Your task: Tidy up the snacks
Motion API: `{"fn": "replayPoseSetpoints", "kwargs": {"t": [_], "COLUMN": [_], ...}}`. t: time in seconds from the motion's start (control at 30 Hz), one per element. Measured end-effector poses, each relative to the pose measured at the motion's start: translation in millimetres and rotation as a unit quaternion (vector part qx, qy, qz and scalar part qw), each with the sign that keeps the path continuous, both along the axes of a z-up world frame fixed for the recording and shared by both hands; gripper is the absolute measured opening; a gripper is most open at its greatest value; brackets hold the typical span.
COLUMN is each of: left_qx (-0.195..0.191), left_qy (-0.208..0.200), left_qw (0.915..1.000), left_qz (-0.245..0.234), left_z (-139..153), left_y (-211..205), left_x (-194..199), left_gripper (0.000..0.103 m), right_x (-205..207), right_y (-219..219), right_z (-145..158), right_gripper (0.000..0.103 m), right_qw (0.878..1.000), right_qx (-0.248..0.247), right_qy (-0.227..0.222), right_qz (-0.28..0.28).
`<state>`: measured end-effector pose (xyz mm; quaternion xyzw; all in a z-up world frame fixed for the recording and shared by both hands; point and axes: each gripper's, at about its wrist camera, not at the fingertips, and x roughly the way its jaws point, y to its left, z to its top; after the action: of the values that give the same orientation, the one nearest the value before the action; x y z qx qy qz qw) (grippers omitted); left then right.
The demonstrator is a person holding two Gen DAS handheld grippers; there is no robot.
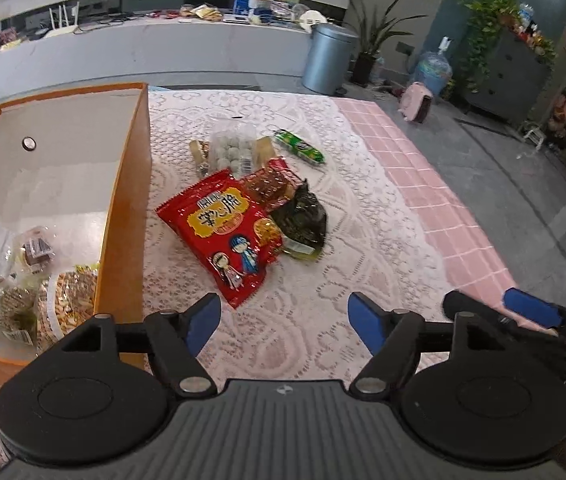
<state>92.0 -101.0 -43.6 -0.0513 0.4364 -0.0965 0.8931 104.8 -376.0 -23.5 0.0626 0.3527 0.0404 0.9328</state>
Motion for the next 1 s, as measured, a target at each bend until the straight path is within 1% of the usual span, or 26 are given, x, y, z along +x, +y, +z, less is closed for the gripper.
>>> {"fn": "replayPoseSetpoints", "kwargs": {"t": [0.03, 0.1, 0.17, 0.3, 0.37, 0.43, 0.5, 0.6, 0.67, 0.73, 0.83, 1.0], "left_qx": [0.010, 0.020, 0.020, -0.003, -0.008, -0.019, -0.032, -0.037, -0.044, -0.041, -0.029, -0.007], "left_qy": [0.001, 0.000, -0.002, 0.007, 0.010, 0.012, 0.015, 0.015, 0.020, 0.030, 0.041, 0.059], "left_qw": [0.9999, 0.9998, 0.9997, 0.9990, 0.9982, 0.9966, 0.9945, 0.9914, 0.9892, 0.9876, 0.9866, 0.9836], "left_qz": [0.002, 0.006, 0.017, 0.045, 0.058, 0.079, 0.099, 0.124, 0.139, 0.149, 0.155, 0.170], "left_z": [-1.2, -3.3, -4.1, -6.4, -8.0, -9.8, -12.9, -19.8, -24.3, -28.9, -35.6, -47.7], "left_y": [-3.2, -7.5, -9.6, -8.6, -8.3, -7.0, -5.3, -4.8, -3.7, -4.0, -6.6, -8.3], "left_x": [3.0, 8.3, 13.4, 26.3, 33.2, 39.8, 45.5, 54.3, 61.9, 72.1, 84.4, 101.8], "left_gripper": [0.085, 0.085, 0.085, 0.086, 0.086, 0.086, 0.086, 0.086, 0.086, 0.086, 0.086, 0.086], "right_x": [4.4, 13.7, 22.1, 39.2, 47.6, 58.3, 70.7, 92.7, 108.3, 120.4, 134.2, 150.8], "right_y": [-2.4, -4.2, -3.8, -2.4, -1.5, 0.1, 0.9, 3.7, 7.7, 12.0, 16.6, 28.2], "right_z": [-1.0, -3.8, -4.6, -6.9, -8.2, -10.9, -14.6, -21.4, -26.7, -31.9, -43.4, -65.1], "right_gripper": [0.086, 0.093, 0.093, 0.093, 0.093, 0.092, 0.087, 0.083, 0.081, 0.081, 0.081, 0.081], "right_qw": [1.000, 1.000, 1.000, 1.000, 0.999, 0.999, 0.998, 0.996, 0.994, 0.992, 0.987, 0.978], "right_qx": [0.007, 0.012, 0.009, 0.005, 0.004, -0.002, -0.004, -0.010, -0.011, -0.017, -0.026, -0.052], "right_qy": [0.002, 0.005, 0.007, 0.006, 0.003, 0.008, 0.012, 0.026, 0.035, 0.032, 0.015, 0.015], "right_qz": [-0.004, -0.004, 0.000, 0.023, 0.040, 0.053, 0.065, 0.080, 0.102, 0.122, 0.156, 0.200]}}
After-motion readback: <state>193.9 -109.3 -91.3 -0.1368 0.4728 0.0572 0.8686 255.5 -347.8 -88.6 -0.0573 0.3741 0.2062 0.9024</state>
